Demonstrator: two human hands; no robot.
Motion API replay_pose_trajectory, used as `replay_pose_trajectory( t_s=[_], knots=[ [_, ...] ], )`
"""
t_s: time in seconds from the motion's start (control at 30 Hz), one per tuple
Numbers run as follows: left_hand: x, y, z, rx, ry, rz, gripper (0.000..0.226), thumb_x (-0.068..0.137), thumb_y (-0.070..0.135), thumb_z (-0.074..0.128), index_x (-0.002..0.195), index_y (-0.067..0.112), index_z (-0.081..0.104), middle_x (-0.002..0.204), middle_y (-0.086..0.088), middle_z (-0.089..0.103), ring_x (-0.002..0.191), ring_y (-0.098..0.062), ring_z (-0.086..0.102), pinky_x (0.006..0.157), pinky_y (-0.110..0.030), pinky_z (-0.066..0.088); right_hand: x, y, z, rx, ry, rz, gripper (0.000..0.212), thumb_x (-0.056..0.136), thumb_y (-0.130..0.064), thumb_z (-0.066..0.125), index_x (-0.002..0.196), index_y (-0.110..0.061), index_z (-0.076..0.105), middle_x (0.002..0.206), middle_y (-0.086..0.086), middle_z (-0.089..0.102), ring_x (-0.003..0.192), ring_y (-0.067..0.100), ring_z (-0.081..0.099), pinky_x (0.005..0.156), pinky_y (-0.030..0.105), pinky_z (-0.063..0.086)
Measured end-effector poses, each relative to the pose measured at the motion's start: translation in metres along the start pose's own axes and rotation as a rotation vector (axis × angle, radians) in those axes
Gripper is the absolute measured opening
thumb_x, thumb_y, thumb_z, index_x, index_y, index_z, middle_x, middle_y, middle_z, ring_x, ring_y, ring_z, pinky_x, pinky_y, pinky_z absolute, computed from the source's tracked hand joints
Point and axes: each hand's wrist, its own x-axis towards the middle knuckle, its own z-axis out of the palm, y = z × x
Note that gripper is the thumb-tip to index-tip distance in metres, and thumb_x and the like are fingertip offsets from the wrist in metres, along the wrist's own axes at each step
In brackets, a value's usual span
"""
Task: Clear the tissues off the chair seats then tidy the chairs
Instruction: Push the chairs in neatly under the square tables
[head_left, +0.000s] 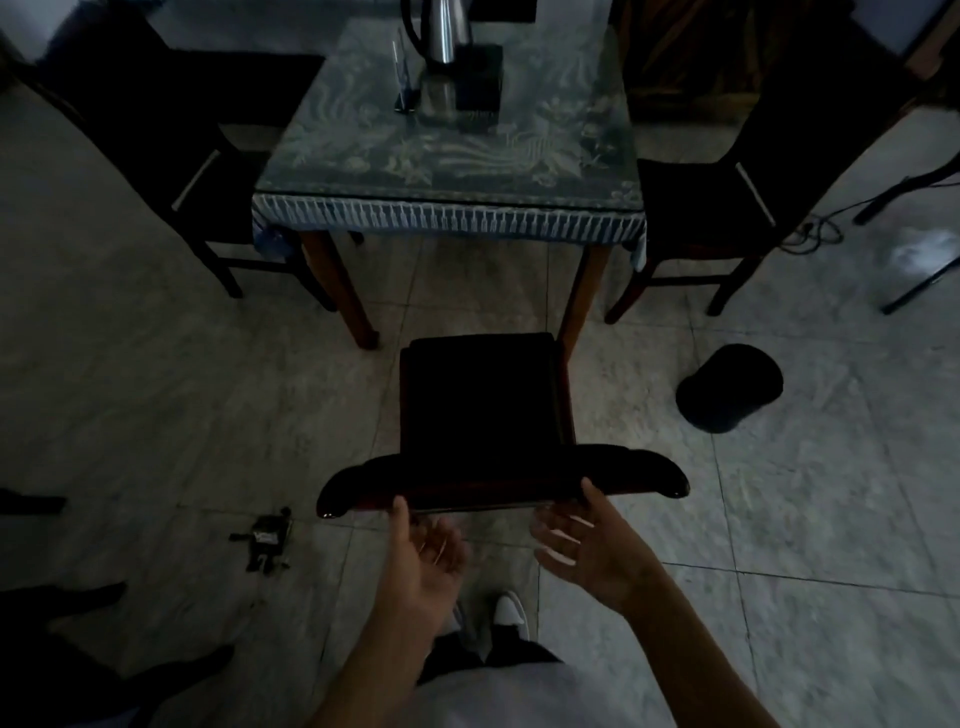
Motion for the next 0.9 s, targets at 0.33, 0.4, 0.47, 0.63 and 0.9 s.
replay_pose_trajectory(
  t_s=[0.33,0.4,0.47,0.63,0.9],
  knots=[
    [0.045,0.0,0.032,-0.065,-0.218,0.207,0.072,0.083,0.064,0.058,0.137,0.017,0.051,0.133,-0.014,0.061,0.12,-0.034,0.059,0.098,-0.051,0.047,0.04,-0.015,0.03,0.465,0.042,-0.15,0.053,0.095,-0.045,0.054,0.137,-0.014,0.05,0.132,0.021,0.058,0.116,0.04,0.056,0.075,0.054,0.05],
    [0.049,-0.002,0.039,-0.06,-0.182,0.234,0.068,0.086,0.061,0.057,0.137,0.017,0.051,0.133,-0.014,0.06,0.12,-0.034,0.059,0.103,-0.052,0.044,0.044,-0.013,0.032,0.483,0.058,-0.178,0.054,0.094,-0.044,0.055,0.137,-0.012,0.049,0.134,0.021,0.057,0.117,0.04,0.056,0.074,0.054,0.051],
    [0.051,-0.003,0.042,-0.049,-0.117,0.241,0.068,0.085,0.058,0.059,0.138,0.016,0.05,0.134,-0.015,0.06,0.118,-0.034,0.059,0.101,-0.052,0.046,0.047,-0.011,0.03,0.497,0.087,-0.23,0.058,0.09,-0.043,0.061,0.138,-0.012,0.049,0.134,0.021,0.058,0.118,0.042,0.057,0.075,0.055,0.054],
    [0.054,-0.002,0.04,-0.062,-0.017,0.256,0.071,0.079,0.054,0.064,0.137,0.015,0.05,0.13,-0.014,0.062,0.116,-0.033,0.06,0.088,-0.049,0.051,0.047,-0.01,0.032,0.474,0.18,-0.291,0.052,0.087,-0.036,0.067,0.129,-0.009,0.053,0.124,0.02,0.064,0.11,0.041,0.063,0.076,0.054,0.056],
    [0.054,0.003,0.041,0.091,0.078,0.218,0.026,0.093,0.021,0.061,0.117,0.012,0.057,0.1,-0.009,0.065,0.089,-0.024,0.063,0.075,-0.04,0.052,0.046,-0.012,0.038,0.45,0.301,-0.295,0.028,0.09,-0.004,0.06,0.118,-0.006,0.054,0.108,0.018,0.064,0.094,0.034,0.064,0.065,0.045,0.053]
  ],
)
